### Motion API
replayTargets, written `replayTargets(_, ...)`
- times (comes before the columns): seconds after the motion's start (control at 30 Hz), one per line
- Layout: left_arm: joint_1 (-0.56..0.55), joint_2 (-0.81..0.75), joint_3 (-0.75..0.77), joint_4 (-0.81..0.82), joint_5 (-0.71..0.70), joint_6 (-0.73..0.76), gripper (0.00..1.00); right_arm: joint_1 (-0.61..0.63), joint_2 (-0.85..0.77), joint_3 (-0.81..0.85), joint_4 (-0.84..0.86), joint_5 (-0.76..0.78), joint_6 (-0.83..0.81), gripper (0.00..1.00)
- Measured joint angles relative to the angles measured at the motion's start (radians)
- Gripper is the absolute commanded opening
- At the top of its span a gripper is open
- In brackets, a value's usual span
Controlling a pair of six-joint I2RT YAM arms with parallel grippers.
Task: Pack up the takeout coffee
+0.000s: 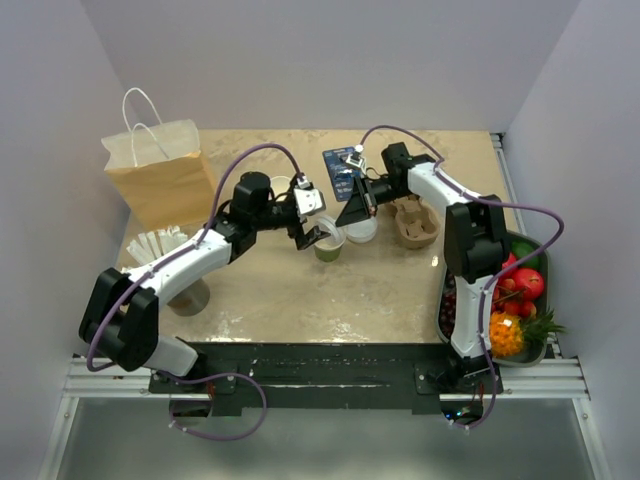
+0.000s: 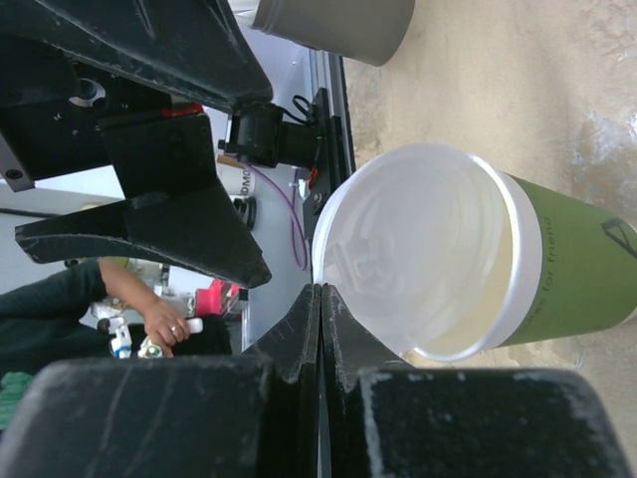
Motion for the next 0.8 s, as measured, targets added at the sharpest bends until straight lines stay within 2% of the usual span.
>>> replayTargets(0.1,-0.004,0.003,0.000,0.010,0.000,0.000,0.99,-0.004,0.000,-0.008,0.010,0.005,0.009,0.00)
replayTargets(0.37,-0.005,0.017,0.000,0.017,0.000,0.000,0.99,-0.012,0.000,-0.015,0.016,0.032,0.023,0.11)
replayTargets(0.8,-0.011,0.063,0.000,0.002,0.043,0.000,0.99,-0.030,0.000,-0.018,0.018,0.055,0.032,0.17)
